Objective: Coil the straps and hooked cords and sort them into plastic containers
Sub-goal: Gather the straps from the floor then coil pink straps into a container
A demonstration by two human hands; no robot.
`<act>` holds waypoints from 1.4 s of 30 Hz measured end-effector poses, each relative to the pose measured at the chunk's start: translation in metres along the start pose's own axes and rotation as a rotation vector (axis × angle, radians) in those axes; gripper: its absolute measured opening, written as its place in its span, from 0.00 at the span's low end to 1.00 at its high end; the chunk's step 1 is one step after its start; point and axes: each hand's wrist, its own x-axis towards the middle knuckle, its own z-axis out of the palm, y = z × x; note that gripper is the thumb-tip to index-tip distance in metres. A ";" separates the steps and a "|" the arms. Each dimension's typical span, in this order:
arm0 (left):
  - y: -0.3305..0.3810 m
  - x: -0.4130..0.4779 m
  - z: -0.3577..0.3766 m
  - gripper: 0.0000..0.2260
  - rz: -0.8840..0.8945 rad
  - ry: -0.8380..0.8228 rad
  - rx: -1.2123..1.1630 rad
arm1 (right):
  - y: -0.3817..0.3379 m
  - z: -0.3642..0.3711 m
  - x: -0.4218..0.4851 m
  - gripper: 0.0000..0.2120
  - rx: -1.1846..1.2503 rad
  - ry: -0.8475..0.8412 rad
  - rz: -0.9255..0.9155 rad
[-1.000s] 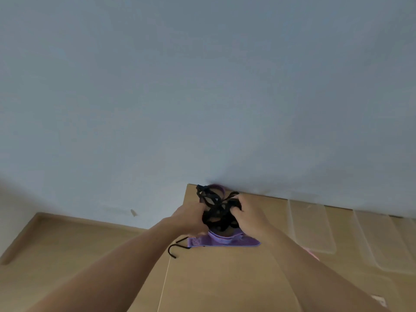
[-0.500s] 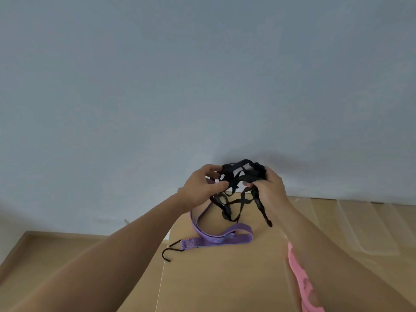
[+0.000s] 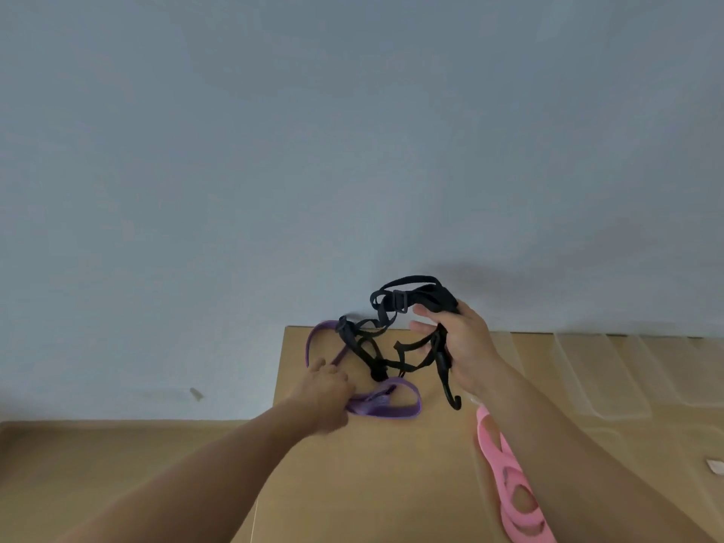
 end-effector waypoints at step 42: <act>-0.067 -0.060 -0.005 0.07 -0.677 -0.077 -1.678 | 0.135 0.029 0.027 0.14 -1.423 -0.201 -0.178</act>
